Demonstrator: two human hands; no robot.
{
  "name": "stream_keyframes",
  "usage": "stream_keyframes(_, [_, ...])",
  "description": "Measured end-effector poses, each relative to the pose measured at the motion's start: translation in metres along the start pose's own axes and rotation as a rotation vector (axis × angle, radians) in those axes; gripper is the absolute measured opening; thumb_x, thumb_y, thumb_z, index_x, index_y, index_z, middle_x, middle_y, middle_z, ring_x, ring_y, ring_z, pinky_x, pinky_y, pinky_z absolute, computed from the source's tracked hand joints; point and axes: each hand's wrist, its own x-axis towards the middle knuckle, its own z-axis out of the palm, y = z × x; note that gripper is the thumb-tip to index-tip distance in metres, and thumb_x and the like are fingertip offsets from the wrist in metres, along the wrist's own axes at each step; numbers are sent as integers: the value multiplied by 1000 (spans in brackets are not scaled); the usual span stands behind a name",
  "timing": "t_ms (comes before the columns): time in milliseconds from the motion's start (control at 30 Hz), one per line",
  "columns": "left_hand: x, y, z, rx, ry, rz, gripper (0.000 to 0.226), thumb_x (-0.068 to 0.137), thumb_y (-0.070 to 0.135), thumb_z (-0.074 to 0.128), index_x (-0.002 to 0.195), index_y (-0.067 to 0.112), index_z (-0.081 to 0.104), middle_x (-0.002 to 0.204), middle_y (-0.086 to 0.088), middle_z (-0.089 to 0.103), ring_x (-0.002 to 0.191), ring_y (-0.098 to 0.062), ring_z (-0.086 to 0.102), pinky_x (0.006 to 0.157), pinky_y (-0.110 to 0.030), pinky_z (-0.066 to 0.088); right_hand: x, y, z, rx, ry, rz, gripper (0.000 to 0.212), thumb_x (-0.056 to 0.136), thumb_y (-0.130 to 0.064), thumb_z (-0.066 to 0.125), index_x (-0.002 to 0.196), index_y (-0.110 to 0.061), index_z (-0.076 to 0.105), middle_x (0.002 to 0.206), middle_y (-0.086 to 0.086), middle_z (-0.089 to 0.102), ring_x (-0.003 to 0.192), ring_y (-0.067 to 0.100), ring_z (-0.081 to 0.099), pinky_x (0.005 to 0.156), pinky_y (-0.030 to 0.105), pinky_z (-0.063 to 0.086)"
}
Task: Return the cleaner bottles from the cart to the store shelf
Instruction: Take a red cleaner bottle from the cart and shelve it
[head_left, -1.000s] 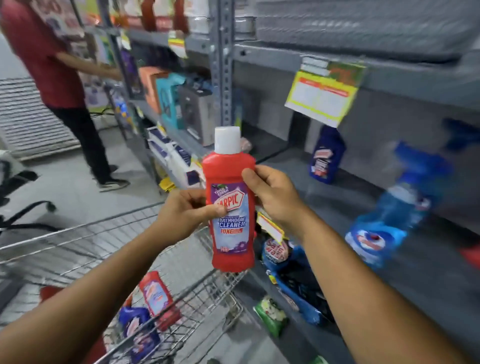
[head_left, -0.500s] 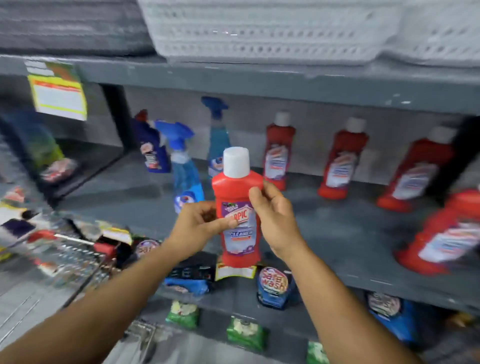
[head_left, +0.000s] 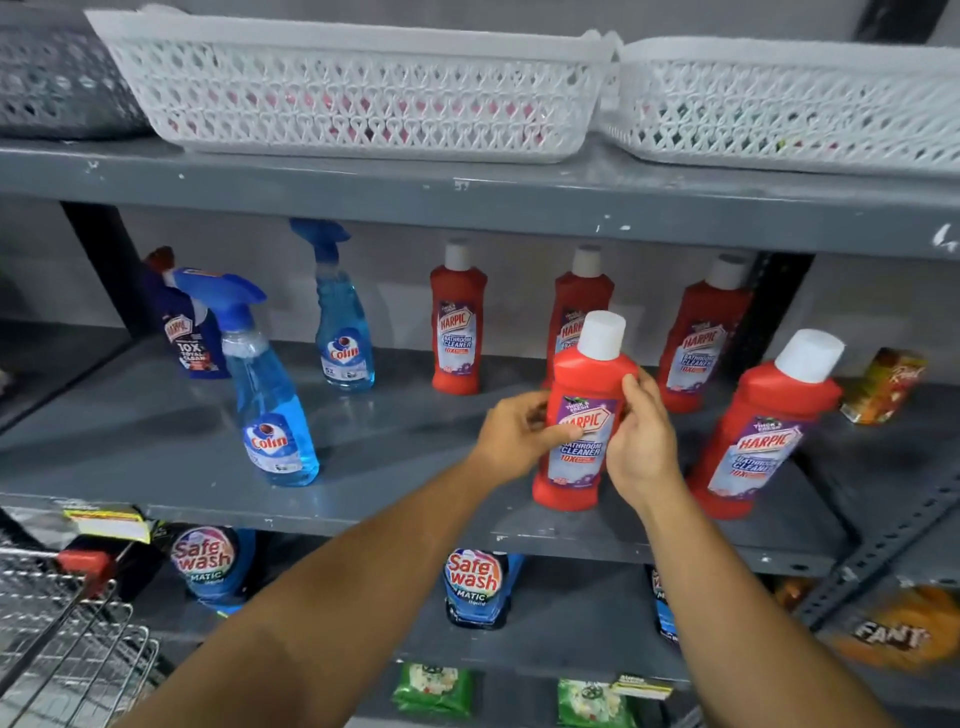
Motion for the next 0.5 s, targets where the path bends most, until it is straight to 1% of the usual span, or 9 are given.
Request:
stream_keyframes(133, [7,0,3,67,-16,-9,50,73,16,79,119,10,59,118,-14,69,103,-25,68,93,-49,54,8,-3,-5,-8,53,7,14,89,-27,53,99,-26,62,87,-5,75,82,14,71,68,29,57])
stream_keyframes(267, [7,2,5,130,-47,-10,56,76,18,77,126,11,52,125,-12,65,110,-25,64,97,-50,52,10,-6,-4,-75,66,-5,15,89,-28,52,100,-26,62,88,-7,76,83,13,72,67,27,57])
stream_keyframes(333, [2,-1,1,205,-71,15,63,78,20,75,134,13,45,134,-12,58,119,-27,58,101,-51,48,8,-4,-6,-87,62,-28,16,91,-26,50,103,-26,60,87,-9,76,84,10,71,68,26,58])
stream_keyframes(367, [-3,-4,-2,254,-72,20,70,79,22,74,139,13,38,141,-12,51,126,-27,53,105,-50,45,7,-4,-9,-77,73,-49,16,92,-22,49,104,-26,59,87,-11,75,83,8,71,69,23,57])
stream_keyframes(433, [-18,-14,-22,324,5,-2,78,81,26,72,145,15,28,150,-9,39,135,-25,41,111,-45,38,2,-1,-8,-103,136,-87,20,94,-14,46,107,-24,57,88,-12,73,84,5,67,71,18,53])
stream_keyframes(467, [-30,-20,-39,347,65,-2,76,82,26,71,145,16,29,150,-8,39,136,-23,40,113,-41,36,-6,5,-13,-155,177,-94,22,94,-12,46,108,-24,56,92,-9,71,89,8,64,74,18,50])
stream_keyframes(500, [-46,-27,-58,375,122,6,72,83,26,70,143,16,32,149,-8,42,135,-21,41,113,-38,35,-14,11,-26,-156,210,-84,23,93,-12,48,109,-26,56,98,-6,66,95,11,60,78,19,47])
